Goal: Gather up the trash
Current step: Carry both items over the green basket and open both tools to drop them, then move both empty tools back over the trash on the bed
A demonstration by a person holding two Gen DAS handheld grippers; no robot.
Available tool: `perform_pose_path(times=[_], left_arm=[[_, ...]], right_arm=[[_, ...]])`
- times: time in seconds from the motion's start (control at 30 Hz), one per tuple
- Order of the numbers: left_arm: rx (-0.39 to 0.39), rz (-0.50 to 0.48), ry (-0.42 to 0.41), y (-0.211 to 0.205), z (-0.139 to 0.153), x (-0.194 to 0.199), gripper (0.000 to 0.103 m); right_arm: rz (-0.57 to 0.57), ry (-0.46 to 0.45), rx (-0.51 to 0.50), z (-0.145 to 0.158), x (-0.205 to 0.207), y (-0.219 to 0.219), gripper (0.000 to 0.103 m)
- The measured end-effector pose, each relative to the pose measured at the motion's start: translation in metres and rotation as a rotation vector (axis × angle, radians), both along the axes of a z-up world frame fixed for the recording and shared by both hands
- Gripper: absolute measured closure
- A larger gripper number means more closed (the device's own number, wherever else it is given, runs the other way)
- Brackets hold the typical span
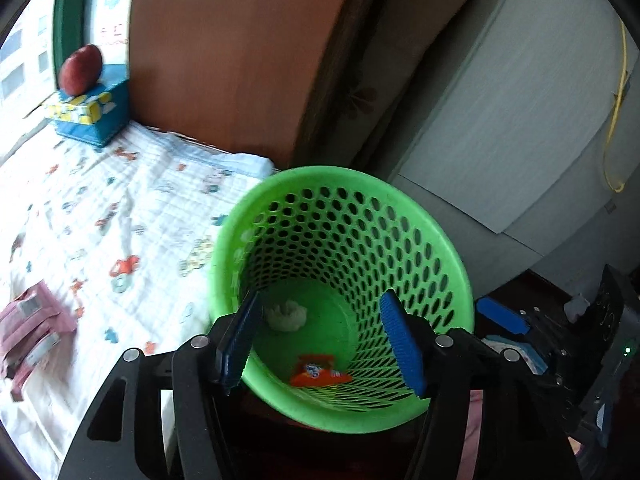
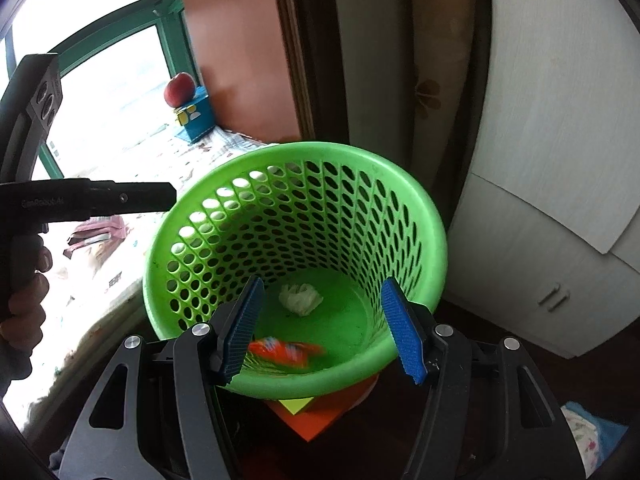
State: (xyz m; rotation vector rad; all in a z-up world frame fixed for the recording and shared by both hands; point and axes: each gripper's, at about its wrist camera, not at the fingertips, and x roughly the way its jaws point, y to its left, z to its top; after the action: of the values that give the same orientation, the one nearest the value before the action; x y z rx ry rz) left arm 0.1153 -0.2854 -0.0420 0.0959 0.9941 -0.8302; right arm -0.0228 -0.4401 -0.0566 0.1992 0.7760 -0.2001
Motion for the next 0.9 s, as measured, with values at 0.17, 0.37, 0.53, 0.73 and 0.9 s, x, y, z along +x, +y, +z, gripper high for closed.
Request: perform_pose_path(times=[0.17,0.37,0.53,0.73,0.9], left_arm=[[0.024,0.071,-0.043,0.025,0.010,0.001,0.043],[0.045,0.169,-0.070,0.071,0.018,0.006,0.043],[0.062,0.249,-0.092,0.115,0.021,0.011,0.040],[0.091,0.349,-0.117,0.171,0.022,0.018,0.039],[0.118,0.417,-0.116,0.218,0.017,0.020,0.038]], right_arm=[[0.049,-0.026,0.009,0.007,0.007,0.013,0.038],[0.089,-0.042,0.019,0.009,0.017,0.032,0.033],[0.115,-0.055,0.027,0.013,0.028,0.054,0.031],[0.171,-0.047,0.033,0.017,0.049,0.088,0.028],[0.220,-0.043,0.046,0.025,0.068,0.119,0.027]])
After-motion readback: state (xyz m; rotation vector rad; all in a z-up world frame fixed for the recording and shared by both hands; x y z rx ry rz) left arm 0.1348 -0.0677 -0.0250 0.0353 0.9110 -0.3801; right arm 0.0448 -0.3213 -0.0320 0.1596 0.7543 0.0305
